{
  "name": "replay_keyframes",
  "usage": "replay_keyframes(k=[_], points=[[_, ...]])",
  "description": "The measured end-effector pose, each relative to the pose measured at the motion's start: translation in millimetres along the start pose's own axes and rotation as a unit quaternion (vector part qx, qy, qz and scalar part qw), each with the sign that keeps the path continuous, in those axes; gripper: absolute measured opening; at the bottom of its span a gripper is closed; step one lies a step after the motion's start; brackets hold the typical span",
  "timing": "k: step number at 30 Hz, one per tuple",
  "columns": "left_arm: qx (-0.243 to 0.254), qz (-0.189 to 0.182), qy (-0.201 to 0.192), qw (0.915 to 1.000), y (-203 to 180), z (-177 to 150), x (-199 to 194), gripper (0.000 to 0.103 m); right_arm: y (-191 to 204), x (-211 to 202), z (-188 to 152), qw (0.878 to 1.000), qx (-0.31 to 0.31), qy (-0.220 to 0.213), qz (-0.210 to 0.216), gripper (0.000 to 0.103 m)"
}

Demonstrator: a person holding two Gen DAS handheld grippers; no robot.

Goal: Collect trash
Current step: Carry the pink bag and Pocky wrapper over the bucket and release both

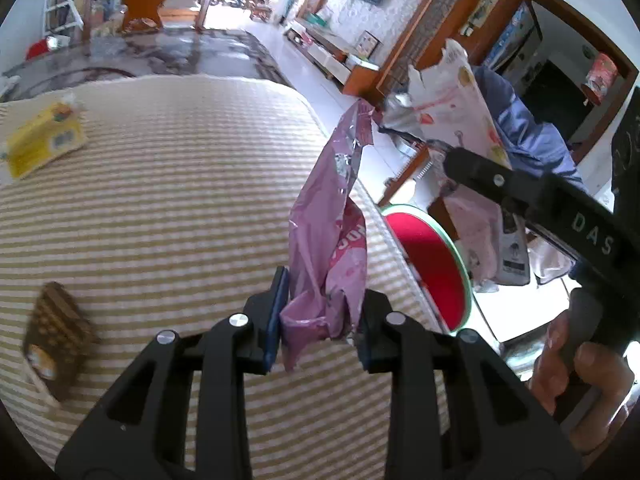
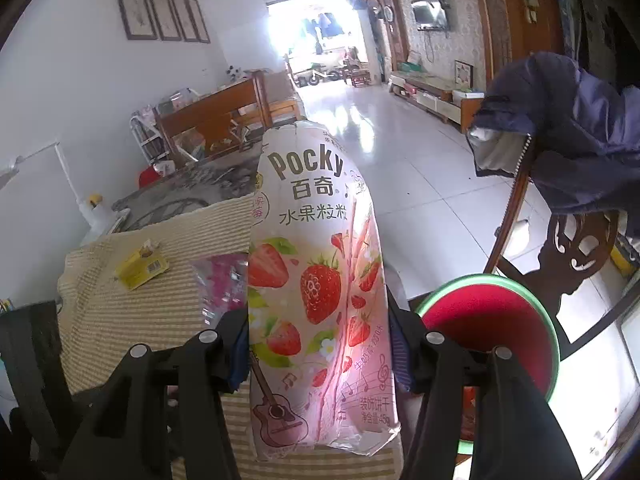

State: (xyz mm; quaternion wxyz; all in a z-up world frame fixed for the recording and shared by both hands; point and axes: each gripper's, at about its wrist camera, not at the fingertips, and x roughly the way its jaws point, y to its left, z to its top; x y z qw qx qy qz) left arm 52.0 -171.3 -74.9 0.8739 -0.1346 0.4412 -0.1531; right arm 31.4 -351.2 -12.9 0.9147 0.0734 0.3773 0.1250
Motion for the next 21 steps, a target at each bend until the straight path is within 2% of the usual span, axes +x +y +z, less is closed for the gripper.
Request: replay_keyframes(k=[5, 10, 14, 16, 17, 18, 21], points=[[-0.002, -0.028, 0.023, 0.9994, -19, 3, 14, 0.029, -24, -8, 6, 0.999, 0.025, -0.011, -0.018, 0.054], [0.018, -0.061, 0.048, 0.9968, -56, 21, 43, 0.029, -86, -11, 9, 0.989, 0.140, -0.009, -0.046, 0.054], [0.029, -0.083, 0.065, 0.9941, -87, 28, 69, 0.030, -113, -10, 6, 0.979, 0.189, -0.001, -0.074, 0.056], [0.030, -0.087, 0.075, 0.9930, -95, 29, 81, 0.038, -120, -11, 6, 0.975, 0.198, -0.001, -0.098, 0.061], [0.031, -0.091, 0.079, 0.9923, -100, 30, 86, 0.050, -124, -11, 6, 0.973, 0.203, -0.002, -0.106, 0.071], [0.032, -0.091, 0.081, 0.9921, -105, 30, 89, 0.061, -126, -12, 6, 0.972, 0.208, -0.004, -0.110, 0.076], [0.045, -0.092, 0.078, 0.9918, -107, 28, 87, 0.064, -127, -13, 4, 0.971, 0.209, -0.004, -0.113, 0.076]])
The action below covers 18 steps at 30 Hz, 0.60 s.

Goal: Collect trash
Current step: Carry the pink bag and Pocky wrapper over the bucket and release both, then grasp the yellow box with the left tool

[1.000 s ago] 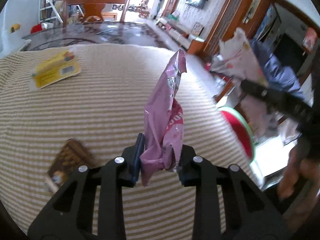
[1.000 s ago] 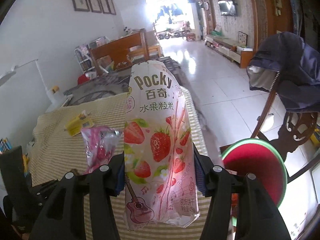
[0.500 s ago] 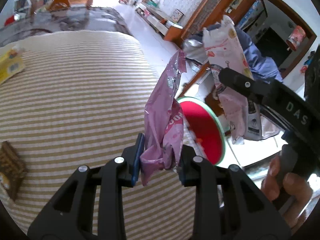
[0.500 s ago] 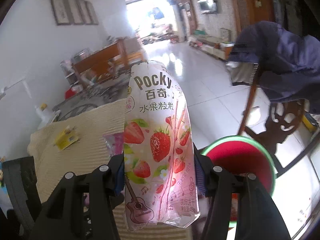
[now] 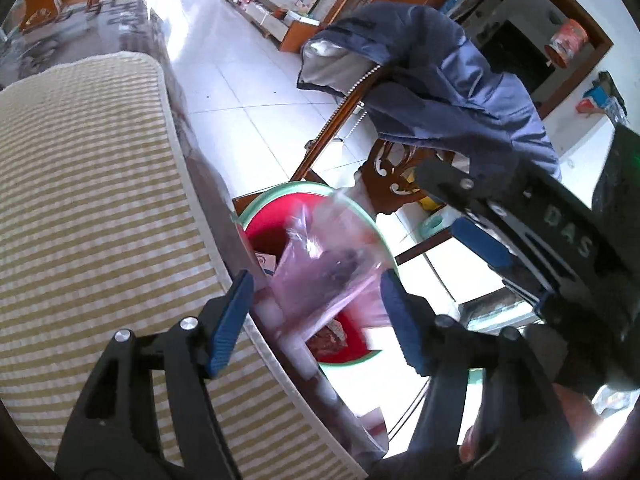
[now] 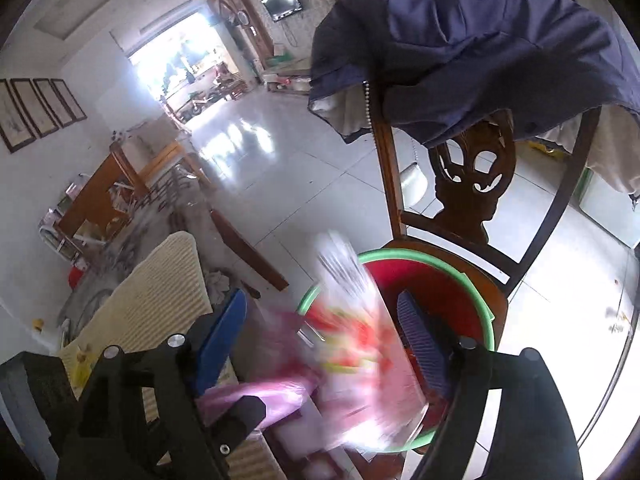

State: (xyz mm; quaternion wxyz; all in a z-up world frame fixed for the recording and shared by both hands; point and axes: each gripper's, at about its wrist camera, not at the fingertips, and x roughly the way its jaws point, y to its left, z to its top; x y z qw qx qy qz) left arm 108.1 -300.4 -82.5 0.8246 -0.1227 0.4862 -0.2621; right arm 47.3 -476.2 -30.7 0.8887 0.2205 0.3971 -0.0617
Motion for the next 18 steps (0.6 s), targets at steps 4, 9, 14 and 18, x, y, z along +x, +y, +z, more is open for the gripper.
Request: replay_keyframes(k=[4, 9, 14, 18], points=[[0.014, 0.025, -0.017, 0.9994, 12, -6, -21, 0.068, 13, -2, -3, 1.000, -0.027, -0.003, -0.003, 0.077], [0.008, 0.069, -0.042, 0.9967, 51, -22, -64, 0.073, 34, -2, -7, 0.997, -0.068, -0.015, -0.018, 0.082], [0.004, 0.136, -0.066, 0.9885, 98, -30, -104, 0.073, 64, -5, -15, 0.992, -0.118, -0.025, -0.021, 0.083], [-0.019, 0.180, -0.088, 0.9796, 144, -30, -142, 0.076, 82, -4, -21, 0.988, -0.151, -0.027, -0.023, 0.084]])
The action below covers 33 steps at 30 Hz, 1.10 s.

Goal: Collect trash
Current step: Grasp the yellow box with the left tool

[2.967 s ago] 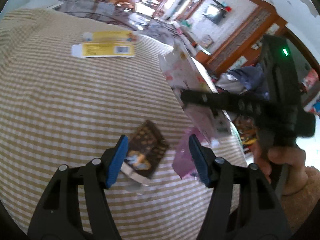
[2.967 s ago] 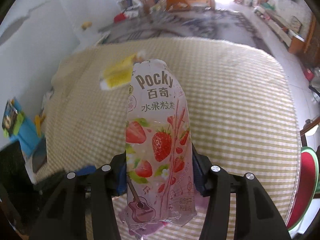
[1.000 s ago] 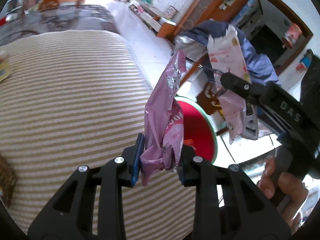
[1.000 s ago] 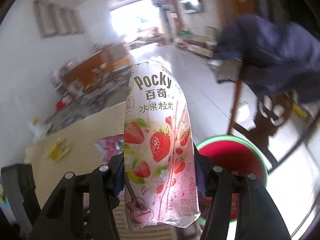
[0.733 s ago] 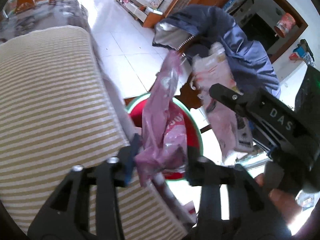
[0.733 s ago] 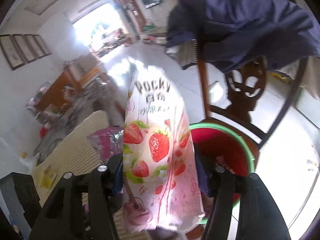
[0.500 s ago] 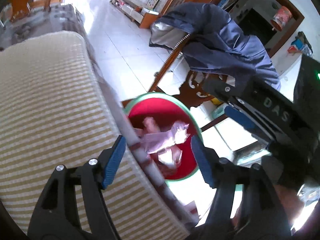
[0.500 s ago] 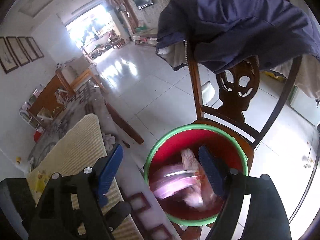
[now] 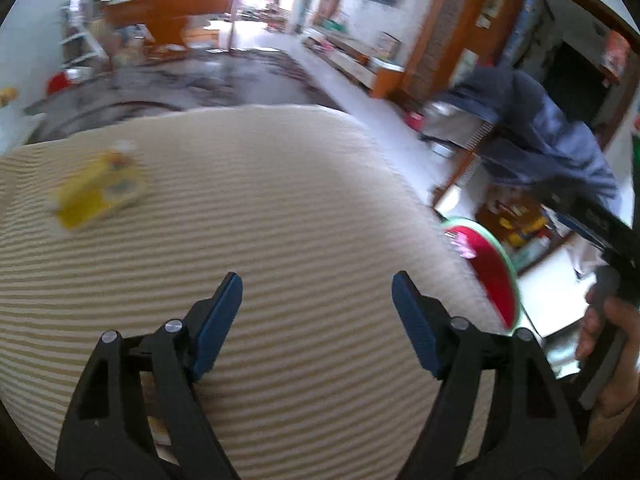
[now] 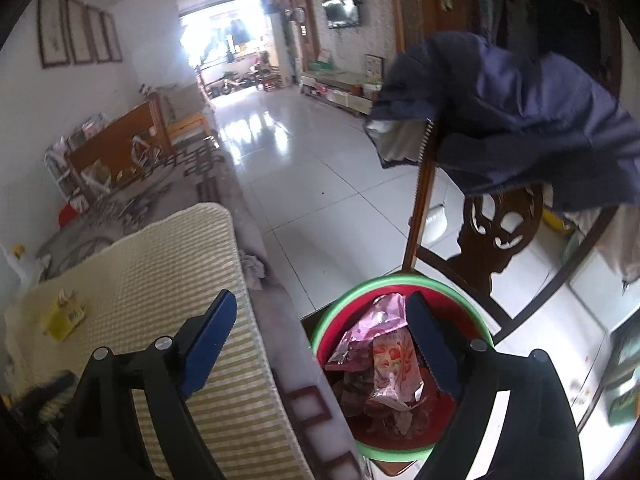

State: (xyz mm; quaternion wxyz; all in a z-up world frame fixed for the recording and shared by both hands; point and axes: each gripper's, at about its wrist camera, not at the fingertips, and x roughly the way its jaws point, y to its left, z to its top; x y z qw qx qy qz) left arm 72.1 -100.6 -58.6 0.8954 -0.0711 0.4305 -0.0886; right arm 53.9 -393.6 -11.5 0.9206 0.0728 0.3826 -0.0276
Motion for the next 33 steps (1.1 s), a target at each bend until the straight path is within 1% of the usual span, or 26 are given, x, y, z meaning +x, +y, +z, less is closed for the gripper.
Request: replay_keyframes(k=[3, 5, 6, 7, 9, 11, 14, 16, 19, 23, 25, 27, 28, 29, 30, 33], points=[[-0.004, 0.039, -0.009, 0.9992, 42, 5, -11, 0.077, 10, 2, -1, 1.000, -0.013, 0.004, 0.010, 0.086], [0.000, 0.057, -0.013, 0.9983, 59, 11, -13, 0.077, 17, 4, -3, 0.999, -0.016, 0.012, 0.035, 0.086], [0.004, 0.070, -0.016, 0.9974, 73, 16, -13, 0.079, 22, 6, -5, 0.998, -0.020, 0.020, 0.049, 0.086], [0.005, 0.080, -0.016, 0.9966, 84, 19, -12, 0.080, 28, 8, -7, 0.998, -0.025, 0.026, 0.054, 0.086], [-0.002, 0.093, -0.009, 0.9956, 109, 32, -4, 0.080, 39, 11, -9, 0.997, -0.037, 0.036, 0.062, 0.086], [-0.007, 0.099, 0.000, 0.9951, 131, 41, 5, 0.080, 52, 15, -13, 0.995, -0.047, 0.048, 0.080, 0.086], [0.001, 0.108, 0.029, 0.9937, 152, 60, 30, 0.080, 67, 21, -20, 0.990, -0.059, 0.071, 0.108, 0.086], [0.014, 0.117, 0.040, 0.9923, 159, 66, 44, 0.081, 75, 26, -24, 0.983, -0.055, 0.094, 0.147, 0.086], [0.055, 0.152, 0.042, 0.9860, 159, 74, 58, 0.082, 93, 33, -33, 0.967, -0.054, 0.131, 0.212, 0.086], [0.087, 0.179, 0.052, 0.9787, 159, 80, 69, 0.082, 134, 31, -52, 0.943, -0.101, 0.164, 0.272, 0.086], [0.101, 0.194, 0.053, 0.9743, 158, 82, 70, 0.082, 158, 28, -65, 0.927, -0.122, 0.184, 0.302, 0.086], [0.106, 0.201, 0.063, 0.9717, 161, 83, 75, 0.083, 176, 27, -75, 0.916, -0.133, 0.199, 0.322, 0.086], [0.109, 0.206, 0.069, 0.9699, 164, 83, 78, 0.084, 186, 27, -81, 0.912, -0.134, 0.207, 0.329, 0.086], [0.111, 0.207, 0.068, 0.9696, 165, 84, 79, 0.089, 193, 28, -85, 0.908, -0.129, 0.215, 0.335, 0.086], [0.110, 0.210, 0.064, 0.9694, 167, 85, 79, 0.091, 199, 30, -90, 0.905, -0.119, 0.226, 0.341, 0.086], [0.099, 0.200, 0.060, 0.9729, 173, 89, 77, 0.091, 220, 38, -108, 0.889, -0.095, 0.269, 0.357, 0.086]])
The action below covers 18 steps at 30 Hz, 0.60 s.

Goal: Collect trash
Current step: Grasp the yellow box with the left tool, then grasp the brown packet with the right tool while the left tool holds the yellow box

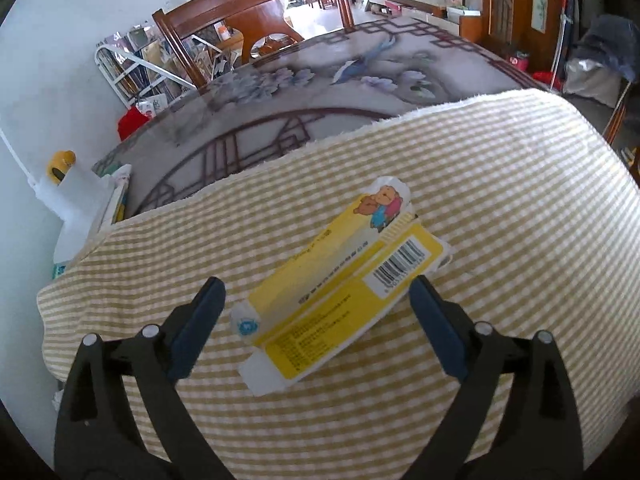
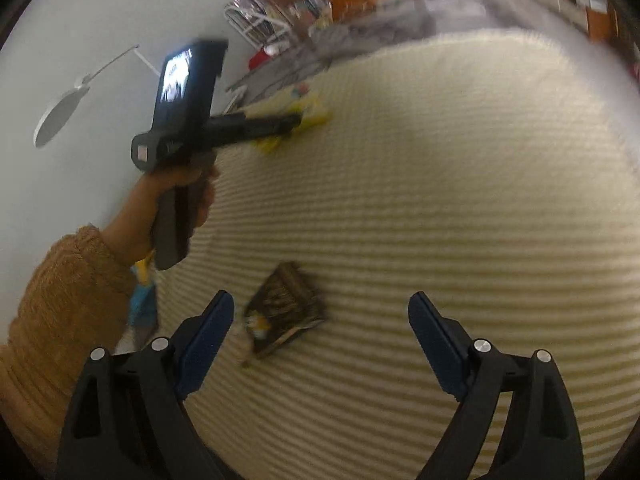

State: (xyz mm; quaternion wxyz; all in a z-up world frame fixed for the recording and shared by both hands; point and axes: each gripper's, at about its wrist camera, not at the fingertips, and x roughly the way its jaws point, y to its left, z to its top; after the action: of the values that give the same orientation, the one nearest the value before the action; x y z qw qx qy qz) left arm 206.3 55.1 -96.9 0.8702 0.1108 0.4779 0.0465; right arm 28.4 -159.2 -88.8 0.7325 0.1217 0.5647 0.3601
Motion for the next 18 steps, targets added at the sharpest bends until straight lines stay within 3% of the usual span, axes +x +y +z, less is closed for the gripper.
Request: replay_keyframes(k=[3, 6, 9, 10, 11, 12, 15, 18], points=[[0.004, -0.022, 0.003, 0.9998, 1, -1, 1, 0.091, 26, 25, -6, 1.000, -0.012, 0.024, 0.003, 0.086], [0.023, -0.041, 0.023, 0.9986, -6, -7, 9, 0.095, 46, 44, -11, 0.999, -0.033, 0.034, -0.023, 0.086], [0.068, -0.024, 0.032, 0.9969, -20, -15, 14, 0.095, 60, 61, -18, 0.995, -0.069, 0.039, -0.068, 0.085], [0.069, -0.022, 0.030, 0.9970, -20, -17, 14, 0.095, 64, 60, -22, 0.993, -0.086, 0.027, -0.081, 0.081], [0.063, -0.019, 0.026, 0.9975, -19, -18, 12, 0.089, 65, 60, -23, 0.991, -0.096, 0.025, -0.095, 0.059], [0.048, -0.005, 0.021, 0.9986, -15, -17, 10, 0.074, 63, 60, -23, 0.991, -0.093, 0.026, -0.088, 0.038], [-0.004, -0.003, 0.020, 0.9998, 5, -15, 4, 0.036, 40, 49, -17, 0.998, -0.044, 0.022, -0.040, 0.029], [-0.034, -0.021, 0.022, 0.9989, 19, -17, -6, 0.021, 25, 30, -17, 0.999, -0.035, -0.001, -0.028, 0.024]])
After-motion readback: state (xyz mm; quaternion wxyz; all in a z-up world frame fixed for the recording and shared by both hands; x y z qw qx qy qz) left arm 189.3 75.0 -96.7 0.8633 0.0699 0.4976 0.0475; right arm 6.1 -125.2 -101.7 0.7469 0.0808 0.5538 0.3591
